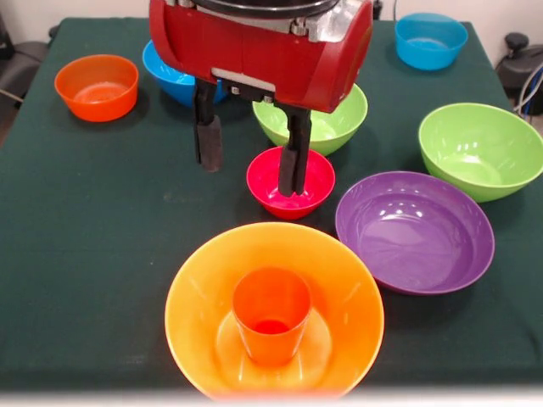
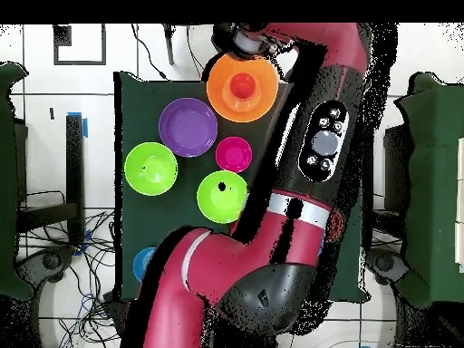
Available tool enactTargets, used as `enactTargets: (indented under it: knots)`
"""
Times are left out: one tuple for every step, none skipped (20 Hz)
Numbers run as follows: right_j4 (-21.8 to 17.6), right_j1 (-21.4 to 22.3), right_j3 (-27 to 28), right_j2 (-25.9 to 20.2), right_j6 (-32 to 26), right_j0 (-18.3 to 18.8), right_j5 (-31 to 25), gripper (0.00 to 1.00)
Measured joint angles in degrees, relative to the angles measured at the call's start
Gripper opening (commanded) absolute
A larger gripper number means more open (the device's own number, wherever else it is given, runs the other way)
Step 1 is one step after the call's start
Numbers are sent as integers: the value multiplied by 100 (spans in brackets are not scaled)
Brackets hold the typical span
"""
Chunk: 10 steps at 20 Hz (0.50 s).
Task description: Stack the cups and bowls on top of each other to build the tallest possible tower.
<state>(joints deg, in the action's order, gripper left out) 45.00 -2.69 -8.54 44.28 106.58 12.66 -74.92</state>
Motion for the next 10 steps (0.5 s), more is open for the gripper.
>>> enactTargets:
  knots:
    - [77,-29,60,53,0,30,0,100]
    - [336,-122,233,258,0,134,0,100]
    - [438,-155,289,336,0,173,-1,100]
    - [516,-179,327,398,0,201,0,100]
    - [586,-201,364,458,0,228,-1,100]
    - [740,-243,431,585,0,286,0,100]
    - [835,-272,468,660,0,322,-1,100]
    - [871,-292,479,678,0,336,0,100]
    - [868,-307,481,673,0,338,0,100]
    - [842,-328,477,638,0,330,0,100]
